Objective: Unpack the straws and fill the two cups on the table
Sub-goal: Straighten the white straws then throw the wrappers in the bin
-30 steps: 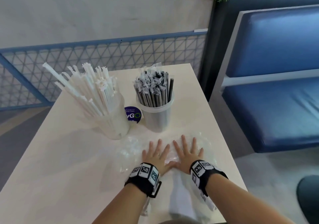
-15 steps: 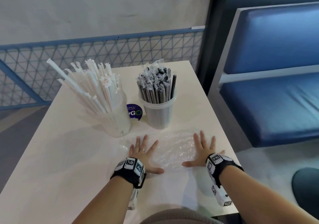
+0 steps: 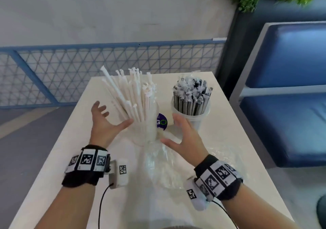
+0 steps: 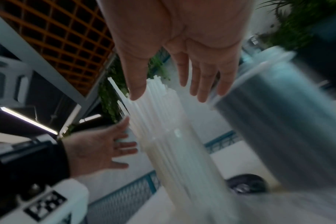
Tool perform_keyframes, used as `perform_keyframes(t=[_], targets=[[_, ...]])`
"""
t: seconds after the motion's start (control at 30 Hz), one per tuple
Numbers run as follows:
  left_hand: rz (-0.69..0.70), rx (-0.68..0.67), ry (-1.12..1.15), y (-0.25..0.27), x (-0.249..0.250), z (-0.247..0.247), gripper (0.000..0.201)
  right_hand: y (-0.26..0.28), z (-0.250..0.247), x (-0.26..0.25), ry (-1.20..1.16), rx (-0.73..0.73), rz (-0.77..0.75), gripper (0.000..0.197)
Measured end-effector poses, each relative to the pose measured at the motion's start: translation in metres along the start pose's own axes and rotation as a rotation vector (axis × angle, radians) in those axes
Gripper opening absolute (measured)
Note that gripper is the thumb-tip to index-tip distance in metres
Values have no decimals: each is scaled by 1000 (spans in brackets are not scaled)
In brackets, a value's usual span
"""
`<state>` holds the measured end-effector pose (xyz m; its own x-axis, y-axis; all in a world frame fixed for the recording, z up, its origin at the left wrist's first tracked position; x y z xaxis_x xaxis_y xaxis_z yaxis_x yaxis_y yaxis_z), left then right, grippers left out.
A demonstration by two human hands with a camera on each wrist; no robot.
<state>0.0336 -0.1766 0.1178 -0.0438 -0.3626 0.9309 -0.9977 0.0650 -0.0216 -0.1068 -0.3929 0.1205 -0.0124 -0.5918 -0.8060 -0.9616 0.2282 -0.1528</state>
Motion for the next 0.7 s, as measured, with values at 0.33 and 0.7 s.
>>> perform_keyframes(t=[0.33, 0.7], targets=[[-109, -760, -315, -60, -13, 50, 138, -100, 58, -28, -198, -65, 70, 140], [220, -705, -83, -55, 46, 77, 89, -117, 56, -41, -342, 164, -66, 97]])
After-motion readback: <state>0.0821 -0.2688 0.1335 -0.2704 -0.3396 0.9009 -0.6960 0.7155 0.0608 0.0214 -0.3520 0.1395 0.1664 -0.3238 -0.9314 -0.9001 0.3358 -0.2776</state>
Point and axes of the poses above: each hand's wrist, its own y-axis away from the middle knuckle, its own z-axis out of the palm, x = y × z, the point moved 10 cm from there along -y, towards the middle knuckle, and after that the axes turned 3 degrees about -z, right-handed, at the moved point
